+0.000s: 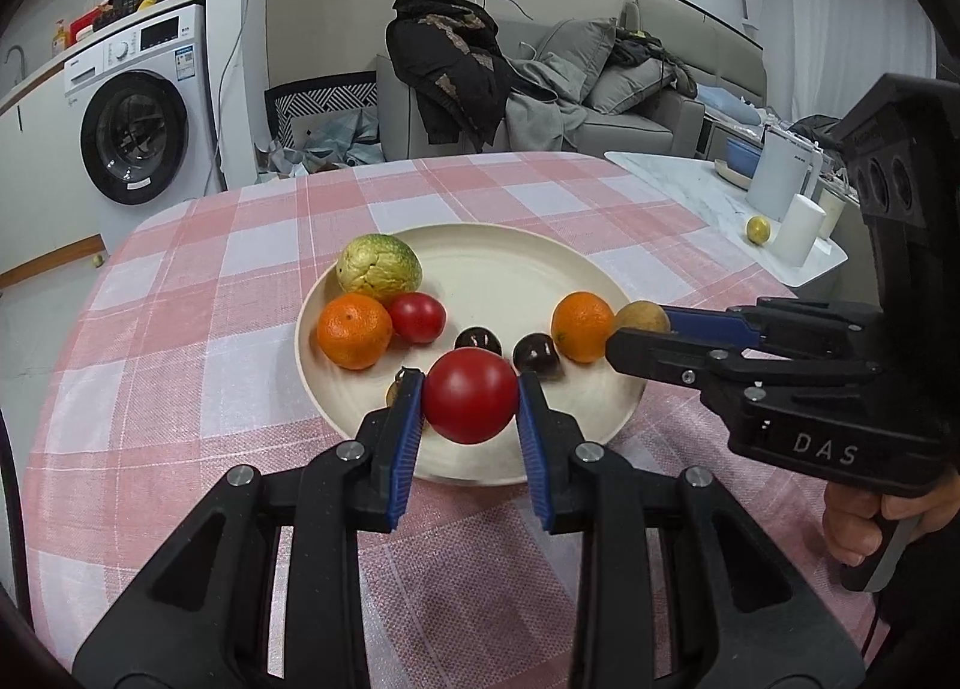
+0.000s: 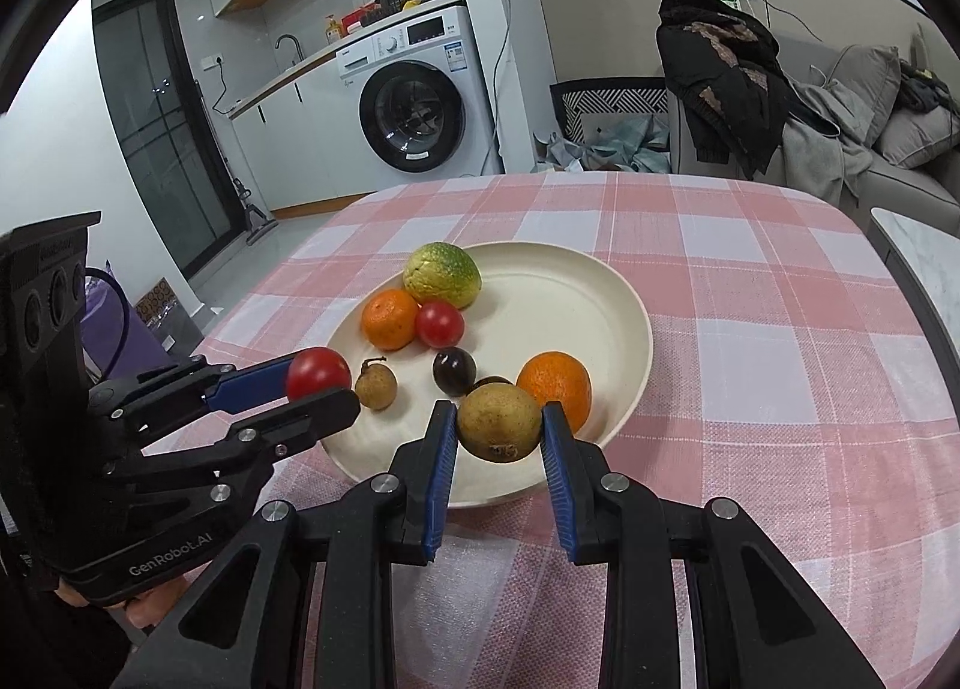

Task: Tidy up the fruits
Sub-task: 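Lower the tomato onto the plate with the left tool while the right tool places the brown fruit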

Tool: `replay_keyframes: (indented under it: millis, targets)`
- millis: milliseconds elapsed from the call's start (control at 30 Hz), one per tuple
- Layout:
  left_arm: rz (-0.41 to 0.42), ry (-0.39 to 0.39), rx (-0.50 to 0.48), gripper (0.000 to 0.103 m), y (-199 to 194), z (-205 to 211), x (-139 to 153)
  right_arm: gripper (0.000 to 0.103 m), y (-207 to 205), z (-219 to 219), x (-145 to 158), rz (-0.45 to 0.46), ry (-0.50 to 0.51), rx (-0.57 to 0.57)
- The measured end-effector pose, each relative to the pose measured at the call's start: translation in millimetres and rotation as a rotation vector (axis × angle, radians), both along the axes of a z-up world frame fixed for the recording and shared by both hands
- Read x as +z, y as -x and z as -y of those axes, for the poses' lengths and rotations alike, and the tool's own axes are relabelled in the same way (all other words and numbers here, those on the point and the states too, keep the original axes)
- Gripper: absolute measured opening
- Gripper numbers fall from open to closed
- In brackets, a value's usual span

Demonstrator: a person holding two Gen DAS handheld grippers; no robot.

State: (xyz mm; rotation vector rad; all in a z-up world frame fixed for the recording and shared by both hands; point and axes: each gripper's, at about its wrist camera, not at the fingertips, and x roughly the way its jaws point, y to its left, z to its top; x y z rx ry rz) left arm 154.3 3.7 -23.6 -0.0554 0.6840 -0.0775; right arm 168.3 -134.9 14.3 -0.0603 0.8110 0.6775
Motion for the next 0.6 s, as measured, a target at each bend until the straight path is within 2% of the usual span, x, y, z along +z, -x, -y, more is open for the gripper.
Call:
replay_keyframes:
  millis: [367,600]
  targets:
    - [-0.032,0.015,0.002,0.028,-10,0,-12,0.029,-1,-6,-9,-0.014,0.022,0.007]
    - [-0.031,-0.018,-0.003,0.028,-11,6,-12,0.029,0,-11,-12,0.001,0.044,0.011]
